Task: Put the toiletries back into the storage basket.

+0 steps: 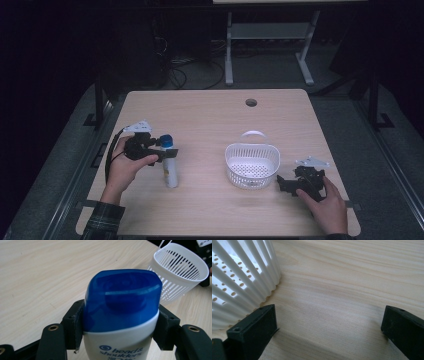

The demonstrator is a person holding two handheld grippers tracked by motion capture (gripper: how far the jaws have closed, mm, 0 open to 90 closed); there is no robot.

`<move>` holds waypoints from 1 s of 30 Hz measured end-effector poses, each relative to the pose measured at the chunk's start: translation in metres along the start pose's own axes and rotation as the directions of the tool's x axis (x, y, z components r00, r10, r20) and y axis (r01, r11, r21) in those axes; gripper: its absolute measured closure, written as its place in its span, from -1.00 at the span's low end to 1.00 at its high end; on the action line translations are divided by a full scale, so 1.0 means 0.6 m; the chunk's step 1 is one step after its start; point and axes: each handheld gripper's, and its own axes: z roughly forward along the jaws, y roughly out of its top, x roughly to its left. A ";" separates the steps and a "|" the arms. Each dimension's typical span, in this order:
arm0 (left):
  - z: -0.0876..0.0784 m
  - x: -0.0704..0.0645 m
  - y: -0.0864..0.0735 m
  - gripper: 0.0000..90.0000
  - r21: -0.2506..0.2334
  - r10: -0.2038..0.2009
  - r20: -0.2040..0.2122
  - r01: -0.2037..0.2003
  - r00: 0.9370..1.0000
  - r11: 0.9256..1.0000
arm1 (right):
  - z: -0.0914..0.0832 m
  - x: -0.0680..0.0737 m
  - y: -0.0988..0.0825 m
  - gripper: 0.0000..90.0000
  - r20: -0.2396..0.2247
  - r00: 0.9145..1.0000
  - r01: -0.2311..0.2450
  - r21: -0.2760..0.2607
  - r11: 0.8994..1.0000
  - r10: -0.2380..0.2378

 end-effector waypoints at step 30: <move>-0.022 -0.019 0.023 -0.20 -0.168 0.073 0.065 -0.061 0.995 0.984 | 0.000 0.000 0.000 -1.00 0.000 1.000 -0.001 0.000 1.000 0.001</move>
